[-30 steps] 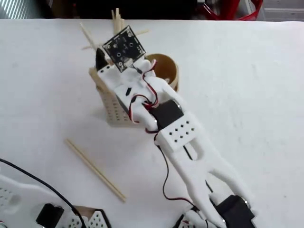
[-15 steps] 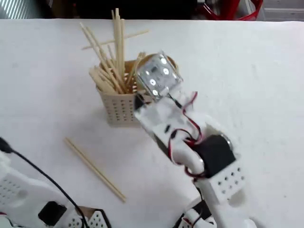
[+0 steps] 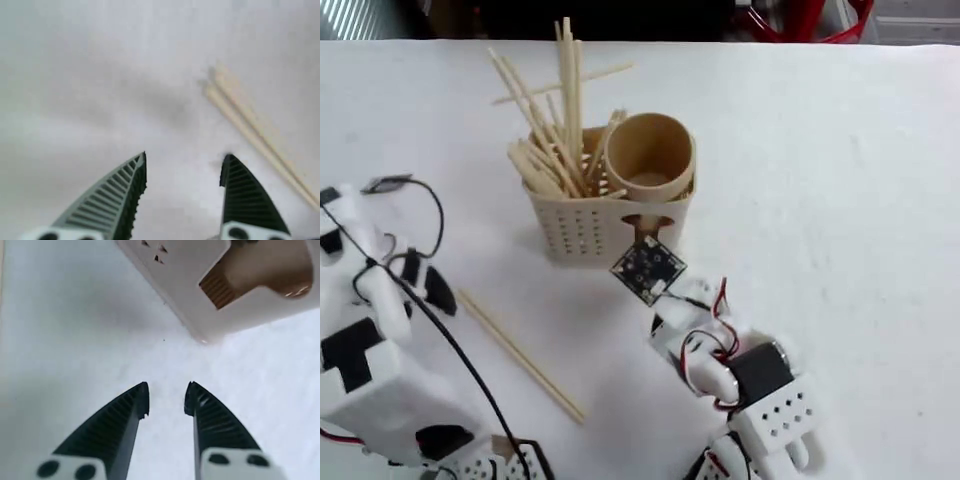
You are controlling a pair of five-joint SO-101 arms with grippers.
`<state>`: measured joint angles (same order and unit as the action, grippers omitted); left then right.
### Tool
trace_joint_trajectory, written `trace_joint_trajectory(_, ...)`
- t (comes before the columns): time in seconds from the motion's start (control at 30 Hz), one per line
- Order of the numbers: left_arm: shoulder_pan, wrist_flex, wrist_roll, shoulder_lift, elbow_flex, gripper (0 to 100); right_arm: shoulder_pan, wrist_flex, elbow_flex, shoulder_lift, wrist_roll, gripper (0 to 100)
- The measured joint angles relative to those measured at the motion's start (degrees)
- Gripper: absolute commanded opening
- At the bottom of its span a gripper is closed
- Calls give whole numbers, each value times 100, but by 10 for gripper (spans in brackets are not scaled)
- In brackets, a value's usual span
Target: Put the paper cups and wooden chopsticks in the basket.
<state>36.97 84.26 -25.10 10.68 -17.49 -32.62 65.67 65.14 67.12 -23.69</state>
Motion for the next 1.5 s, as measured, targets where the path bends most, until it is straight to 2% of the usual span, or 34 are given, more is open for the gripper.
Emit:
trace_joint_trajectory(0.1,-325,-818,396,-273,-730,246,0,-53,105,123,0,128)
trace_joint_trajectory(0.27,-536,-1855,571,-334,-1591,242,0,-70,132,141,0,128)
trace_joint_trajectory(0.4,-536,-1846,571,-246,-1538,236,0,-70,132,141,0,127)
trace_joint_trajectory(0.6,-642,-1758,703,-105,-1415,123,0,-70,158,141,0,127)
trace_joint_trajectory(0.73,-695,-1688,905,-105,-1327,139,0,-79,290,158,0,127)
trace_joint_trajectory(0.87,-800,-1538,1169,-105,-1301,220,0,-88,343,167,0,127)
trace_joint_trajectory(1.07,-826,-1459,1609,-18,-1204,207,9,-88,343,167,0,127)
trace_joint_trajectory(1.2,-826,-1240,1574,-35,-1073,207,9,-88,343,167,-35,129)
trace_joint_trajectory(1.3,-888,-1073,1327,-484,-1196,207,9,-88,343,167,-53,129)
trace_joint_trajectory(1.5,-1196,-1029,1248,-2567,-2277,214,9,-88,343,167,-62,129)
